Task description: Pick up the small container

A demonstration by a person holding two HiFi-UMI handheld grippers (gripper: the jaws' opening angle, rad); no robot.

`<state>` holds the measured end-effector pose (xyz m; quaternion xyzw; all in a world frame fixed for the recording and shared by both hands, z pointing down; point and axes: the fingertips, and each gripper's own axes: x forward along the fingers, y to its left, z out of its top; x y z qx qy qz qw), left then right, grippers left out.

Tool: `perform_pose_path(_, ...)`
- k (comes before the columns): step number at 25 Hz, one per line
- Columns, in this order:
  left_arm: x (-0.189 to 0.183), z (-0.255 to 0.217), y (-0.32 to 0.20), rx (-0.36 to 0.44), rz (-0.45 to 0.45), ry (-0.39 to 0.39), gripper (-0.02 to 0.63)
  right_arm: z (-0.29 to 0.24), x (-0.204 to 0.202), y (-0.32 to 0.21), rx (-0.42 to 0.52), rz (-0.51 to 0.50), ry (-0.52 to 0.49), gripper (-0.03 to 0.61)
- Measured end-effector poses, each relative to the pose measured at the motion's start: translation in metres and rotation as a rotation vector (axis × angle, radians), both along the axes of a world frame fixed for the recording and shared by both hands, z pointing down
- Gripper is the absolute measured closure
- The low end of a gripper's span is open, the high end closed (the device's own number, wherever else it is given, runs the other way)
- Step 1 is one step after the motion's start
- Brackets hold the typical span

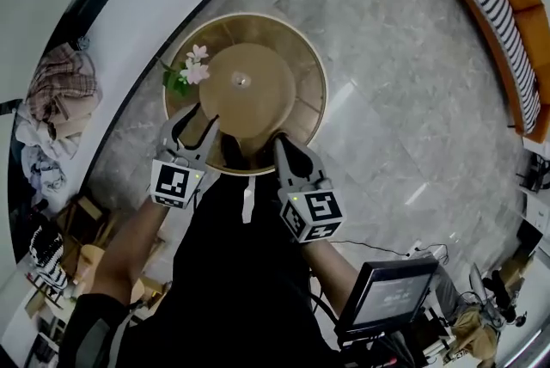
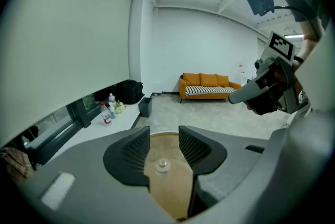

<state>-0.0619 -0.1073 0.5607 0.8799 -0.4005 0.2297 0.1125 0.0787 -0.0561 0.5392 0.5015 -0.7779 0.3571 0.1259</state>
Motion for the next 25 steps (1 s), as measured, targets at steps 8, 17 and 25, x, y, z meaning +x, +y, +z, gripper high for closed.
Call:
perform_pose_path(8, 0.020, 0.087, -0.023, -0.101, 0.035, -0.074, 0.385, 0.039, 0.007, 0.004, -0.090, -0.014, -0.023, 0.574)
perform_pose_path(17, 0.035, 0.175, -0.040, -0.207, 0.090, -0.144, 0.327, 0.075, 0.019, -0.011, -0.154, 0.019, -0.025, 0.573)
perform_pose_path(25, 0.036, 0.237, -0.048, -0.312, 0.079, -0.170, 0.307, 0.101, 0.017, -0.005, -0.215, -0.002, -0.025, 0.573)
